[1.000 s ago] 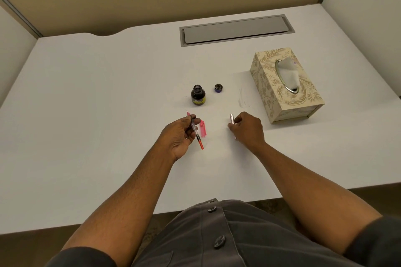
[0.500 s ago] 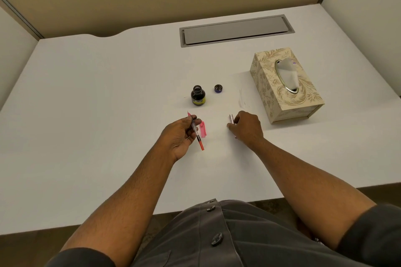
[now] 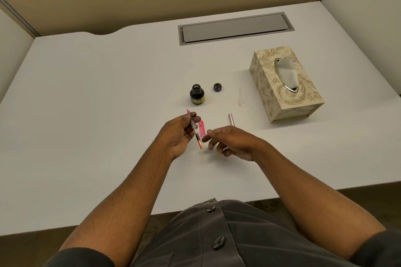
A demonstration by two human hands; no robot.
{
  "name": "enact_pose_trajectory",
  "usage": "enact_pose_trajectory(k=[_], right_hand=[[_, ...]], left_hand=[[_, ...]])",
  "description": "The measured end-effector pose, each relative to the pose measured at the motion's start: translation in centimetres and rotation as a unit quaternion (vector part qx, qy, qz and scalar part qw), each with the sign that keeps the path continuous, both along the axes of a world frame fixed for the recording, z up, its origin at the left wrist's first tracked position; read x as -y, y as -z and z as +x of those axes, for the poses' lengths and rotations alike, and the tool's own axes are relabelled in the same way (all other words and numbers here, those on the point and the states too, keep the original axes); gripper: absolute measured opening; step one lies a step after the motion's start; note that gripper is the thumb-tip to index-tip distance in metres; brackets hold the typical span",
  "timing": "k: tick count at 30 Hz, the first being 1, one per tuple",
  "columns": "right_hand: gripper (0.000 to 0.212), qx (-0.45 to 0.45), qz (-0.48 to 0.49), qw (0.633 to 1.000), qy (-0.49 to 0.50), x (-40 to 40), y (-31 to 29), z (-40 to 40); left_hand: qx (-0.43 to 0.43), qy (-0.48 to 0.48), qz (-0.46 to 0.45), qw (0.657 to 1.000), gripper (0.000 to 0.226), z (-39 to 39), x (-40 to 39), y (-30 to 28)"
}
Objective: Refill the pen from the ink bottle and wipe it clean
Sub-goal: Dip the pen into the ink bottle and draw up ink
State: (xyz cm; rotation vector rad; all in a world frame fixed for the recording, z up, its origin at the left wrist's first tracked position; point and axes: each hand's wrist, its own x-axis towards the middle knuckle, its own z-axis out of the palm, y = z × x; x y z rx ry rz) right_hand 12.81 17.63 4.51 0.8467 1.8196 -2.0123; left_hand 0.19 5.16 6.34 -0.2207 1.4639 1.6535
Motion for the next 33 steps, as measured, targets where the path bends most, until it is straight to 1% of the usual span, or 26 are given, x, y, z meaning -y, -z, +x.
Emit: enact_pose_trajectory(k=[1,2,4,10,15,21,24,27,30,33], right_hand=[[0.036,-0.003,-0.052,0.999,-0.012,0.1,0.2,0.2],[0.035,-0.006,-0.082,0.996,-0.023,0.3,0.3,0.2],[0.033,-0.013,-0.105,0.993,-0.046,0.7,0.5,0.1],[0.028,-0.025,-0.108,0.992,-0.060,1.2,0.9,0.0],[0.023,-0.015,-0.084,0.995,-0.044,1.5,0.9,-0.2],[0.011,-0.007,-0.044,0.998,-0.040,1.9,0.5,-0.4],[0.018,-0.005,-0.021,0.999,-0.040,2.1,0.5,-0.4],[0.021,-0.004,-0.023,0.999,-0.039,2.3,0.6,-0.4],[0.023,0.001,-0.059,0.998,-0.029,2.1,0.4,-0.3],[0.026,0.008,-0.097,0.994,-0.040,1.7,0.3,-0.1]], left_hand=[[-0.004,0.004,-0.002,1.000,0.017,-0.1,0.0,0.0],[-0.008,0.008,-0.005,1.000,0.018,-0.1,0.0,0.1],[-0.012,0.015,-0.007,1.000,0.019,-0.2,0.0,0.2],[-0.007,0.026,-0.009,1.000,0.021,0.1,0.0,0.5],[-0.016,0.040,-0.011,0.999,0.021,0.1,0.1,0.4],[-0.019,0.044,-0.012,0.999,0.022,0.2,0.0,0.5],[-0.023,0.049,-0.010,0.998,0.022,0.3,0.0,0.6],[-0.025,0.050,-0.010,0.998,0.023,0.4,-0.1,0.6],[-0.026,0.044,-0.009,0.999,0.023,0.2,0.0,0.4],[-0.029,0.041,-0.010,0.999,0.022,0.1,0.0,0.2]])
